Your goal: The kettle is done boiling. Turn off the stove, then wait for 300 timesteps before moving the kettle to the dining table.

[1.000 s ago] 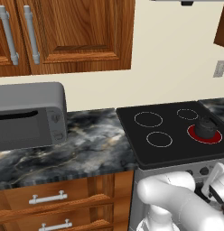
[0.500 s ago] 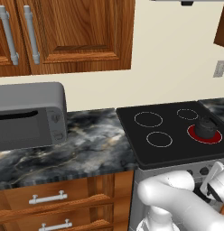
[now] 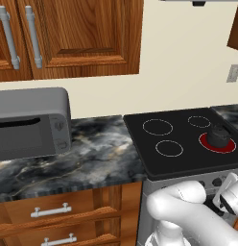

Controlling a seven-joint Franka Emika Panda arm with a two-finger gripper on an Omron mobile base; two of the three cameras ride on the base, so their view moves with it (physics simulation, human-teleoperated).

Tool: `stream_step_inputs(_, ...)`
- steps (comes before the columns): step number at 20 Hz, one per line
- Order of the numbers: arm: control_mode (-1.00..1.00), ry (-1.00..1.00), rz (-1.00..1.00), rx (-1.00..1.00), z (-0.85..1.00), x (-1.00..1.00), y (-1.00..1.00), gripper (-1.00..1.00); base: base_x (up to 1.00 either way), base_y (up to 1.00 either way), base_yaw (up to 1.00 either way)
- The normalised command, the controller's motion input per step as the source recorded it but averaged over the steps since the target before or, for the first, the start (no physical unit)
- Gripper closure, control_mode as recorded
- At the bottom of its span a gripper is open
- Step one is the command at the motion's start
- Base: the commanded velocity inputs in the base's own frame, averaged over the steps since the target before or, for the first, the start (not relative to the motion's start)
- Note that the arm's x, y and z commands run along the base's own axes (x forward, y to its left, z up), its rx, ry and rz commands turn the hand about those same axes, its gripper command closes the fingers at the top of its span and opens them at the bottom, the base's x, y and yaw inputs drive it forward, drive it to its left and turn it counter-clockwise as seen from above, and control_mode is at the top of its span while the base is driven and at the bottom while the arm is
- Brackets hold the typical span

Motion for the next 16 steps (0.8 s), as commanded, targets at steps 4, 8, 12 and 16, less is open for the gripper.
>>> stream_step_inputs(4, -1.00, 0.00, -0.02, 0.01, -0.08, 0.09, -0.02, -1.00, 0.00, 0.00, 0.00)
stream_step_inputs(8, -1.00, 0.00, 0.00, 0.01, -0.05, 0.11, 0.00, -1.00, 0.00, 0.00, 0.00)
stream_step_inputs(12, -1.00, 0.00, -0.01, 0.00, -0.01, 0.13, 0.00, -1.00, 0.00, 0.00, 0.00)
stream_step_inputs(16, -1.00, 0.00, -0.01, 0.00, -0.01, 0.08, 0.00, -1.00, 0.00, 0.00, 0.00)
